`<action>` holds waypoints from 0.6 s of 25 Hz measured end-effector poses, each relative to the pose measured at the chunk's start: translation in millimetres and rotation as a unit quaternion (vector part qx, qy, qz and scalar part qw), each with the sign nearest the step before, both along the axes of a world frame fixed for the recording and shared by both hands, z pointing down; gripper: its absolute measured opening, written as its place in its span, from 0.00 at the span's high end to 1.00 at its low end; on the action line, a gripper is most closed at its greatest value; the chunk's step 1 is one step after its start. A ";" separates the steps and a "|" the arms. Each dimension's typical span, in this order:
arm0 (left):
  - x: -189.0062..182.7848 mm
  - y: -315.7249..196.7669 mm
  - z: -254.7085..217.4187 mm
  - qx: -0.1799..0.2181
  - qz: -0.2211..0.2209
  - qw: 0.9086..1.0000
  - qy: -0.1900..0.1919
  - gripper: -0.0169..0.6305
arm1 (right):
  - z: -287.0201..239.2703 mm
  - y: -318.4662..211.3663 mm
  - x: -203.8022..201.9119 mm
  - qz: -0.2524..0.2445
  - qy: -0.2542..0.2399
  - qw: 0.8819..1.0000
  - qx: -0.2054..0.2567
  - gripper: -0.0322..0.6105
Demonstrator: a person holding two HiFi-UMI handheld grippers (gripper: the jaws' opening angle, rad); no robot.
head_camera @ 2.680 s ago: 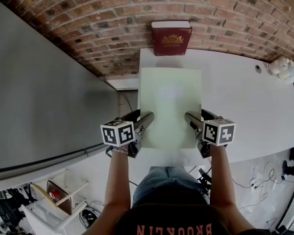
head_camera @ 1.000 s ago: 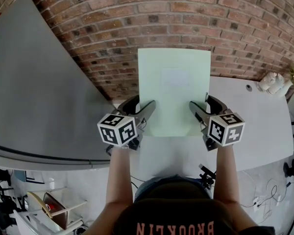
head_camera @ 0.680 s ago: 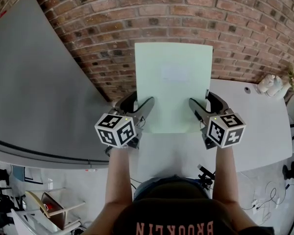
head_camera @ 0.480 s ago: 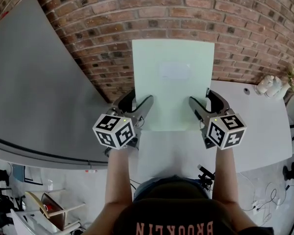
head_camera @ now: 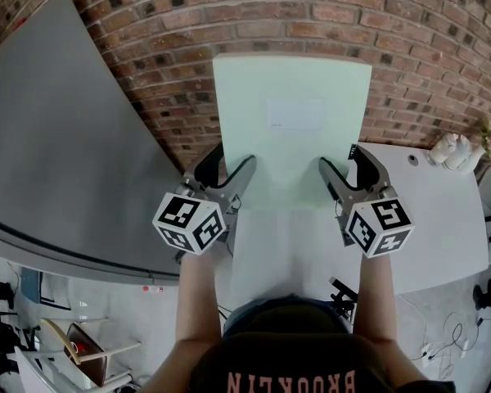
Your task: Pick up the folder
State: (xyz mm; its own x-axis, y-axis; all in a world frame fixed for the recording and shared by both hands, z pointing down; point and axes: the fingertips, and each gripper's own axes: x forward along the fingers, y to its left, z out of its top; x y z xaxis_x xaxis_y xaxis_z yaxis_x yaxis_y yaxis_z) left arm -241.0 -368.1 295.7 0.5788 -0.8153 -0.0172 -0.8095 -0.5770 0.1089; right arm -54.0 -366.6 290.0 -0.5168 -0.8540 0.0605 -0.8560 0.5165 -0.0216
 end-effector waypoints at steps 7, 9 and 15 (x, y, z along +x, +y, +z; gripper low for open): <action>2.8 1.9 -15.5 0.043 -0.003 0.999 -0.026 0.52 | -14.6 2.6 1.7 0.011 0.010 0.999 0.042 0.49; 2.6 2.2 -18.8 0.049 -0.002 0.998 -0.026 0.52 | -18.6 4.0 1.6 0.013 0.011 0.999 0.052 0.50; 4.2 1.2 -21.6 0.059 -0.001 0.998 -0.026 0.52 | -24.9 5.6 3.1 0.024 0.017 0.997 0.073 0.50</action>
